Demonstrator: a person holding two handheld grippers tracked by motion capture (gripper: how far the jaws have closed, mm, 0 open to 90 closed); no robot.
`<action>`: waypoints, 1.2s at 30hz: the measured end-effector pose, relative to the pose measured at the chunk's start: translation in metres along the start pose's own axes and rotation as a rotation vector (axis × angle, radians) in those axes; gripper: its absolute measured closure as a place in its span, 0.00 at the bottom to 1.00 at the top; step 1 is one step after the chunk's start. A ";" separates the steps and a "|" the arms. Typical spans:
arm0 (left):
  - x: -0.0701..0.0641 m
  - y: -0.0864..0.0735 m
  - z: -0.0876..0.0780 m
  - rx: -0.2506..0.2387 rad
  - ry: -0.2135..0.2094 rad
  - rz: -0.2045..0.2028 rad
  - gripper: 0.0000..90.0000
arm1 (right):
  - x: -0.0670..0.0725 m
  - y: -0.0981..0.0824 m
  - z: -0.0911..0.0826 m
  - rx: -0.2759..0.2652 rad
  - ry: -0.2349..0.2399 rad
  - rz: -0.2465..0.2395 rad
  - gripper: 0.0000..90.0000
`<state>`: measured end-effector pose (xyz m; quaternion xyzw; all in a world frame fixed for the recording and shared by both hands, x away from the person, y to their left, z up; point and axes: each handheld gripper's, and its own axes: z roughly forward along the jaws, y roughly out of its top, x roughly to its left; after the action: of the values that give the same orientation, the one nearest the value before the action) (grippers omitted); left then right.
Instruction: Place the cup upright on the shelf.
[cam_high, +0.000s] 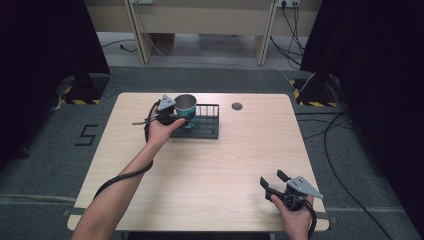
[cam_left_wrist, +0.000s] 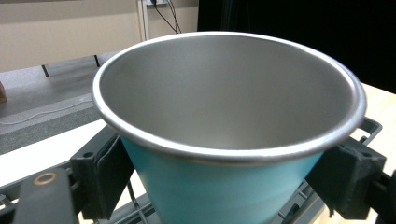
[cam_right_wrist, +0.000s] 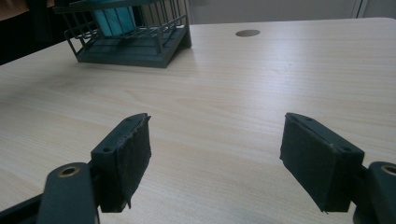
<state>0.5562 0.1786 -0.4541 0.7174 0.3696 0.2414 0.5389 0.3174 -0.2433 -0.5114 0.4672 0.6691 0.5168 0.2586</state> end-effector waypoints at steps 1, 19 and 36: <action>0.000 0.000 0.000 0.001 -0.002 0.002 0.16 | 0.000 0.000 0.000 -0.001 -0.001 -0.004 0.28; 0.000 0.002 -0.010 0.029 -0.005 0.011 0.16 | 0.000 0.000 0.000 0.005 0.004 0.002 0.28; -0.001 0.007 -0.025 0.013 -0.010 0.014 0.16 | 0.000 0.000 0.000 0.002 0.000 -0.001 0.28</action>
<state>0.5389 0.1921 -0.4401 0.7245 0.3637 0.2392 0.5344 0.3176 -0.2432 -0.5114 0.4671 0.6699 0.5161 0.2582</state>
